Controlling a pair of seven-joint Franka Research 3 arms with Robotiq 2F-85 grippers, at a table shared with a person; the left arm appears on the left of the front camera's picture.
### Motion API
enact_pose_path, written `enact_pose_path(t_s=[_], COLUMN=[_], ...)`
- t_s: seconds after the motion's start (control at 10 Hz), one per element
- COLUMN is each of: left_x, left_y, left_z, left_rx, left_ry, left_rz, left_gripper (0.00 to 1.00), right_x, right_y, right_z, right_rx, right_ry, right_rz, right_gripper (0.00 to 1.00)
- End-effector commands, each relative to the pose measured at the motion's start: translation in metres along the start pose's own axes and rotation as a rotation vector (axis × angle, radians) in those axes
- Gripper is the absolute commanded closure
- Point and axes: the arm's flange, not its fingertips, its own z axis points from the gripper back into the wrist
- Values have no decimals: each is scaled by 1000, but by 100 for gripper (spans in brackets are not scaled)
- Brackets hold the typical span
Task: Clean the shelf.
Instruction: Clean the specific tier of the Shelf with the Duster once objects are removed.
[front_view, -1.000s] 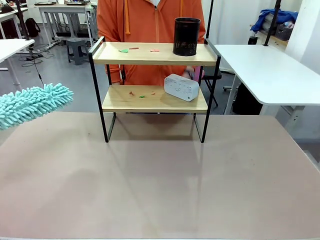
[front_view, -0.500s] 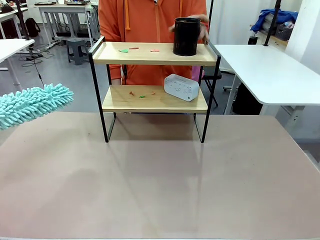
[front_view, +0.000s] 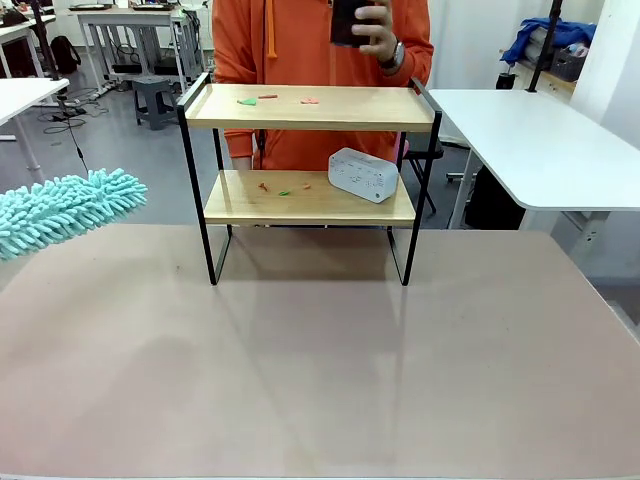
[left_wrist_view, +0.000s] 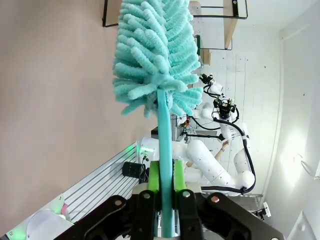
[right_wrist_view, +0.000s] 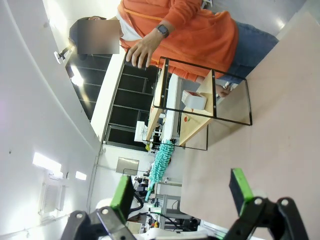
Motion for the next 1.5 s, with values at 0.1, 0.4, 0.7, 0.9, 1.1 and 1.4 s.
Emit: enact_pose_path(t_s=[0.1,0.4,0.7,0.9,1.1,1.4], left_x=[0,0,15,23,26,22], left_y=[-1,-1,-71,-147,-200,-219], left_z=[0,0,2,-3,-34,-34], left_rx=[-6,-6,-64,-81,-78,-70], left_ry=[1,1,-85,-170,-148,-148], left_rz=[-1,-1,-65,-181,-232,-272], left_gripper=[88,88,88,88,88,88], right_x=[3,3,3,3,3,3], right_y=[1,1,1,1,1,1], right_z=[-1,-1,-1,-1,-1,-1], right_rx=[17,17,17,17,17,17], right_ry=[-9,-9,-9,-9,-9,-9], right_rz=[27,27,27,27,27,27], right_gripper=[0,0,0,0,0,0])
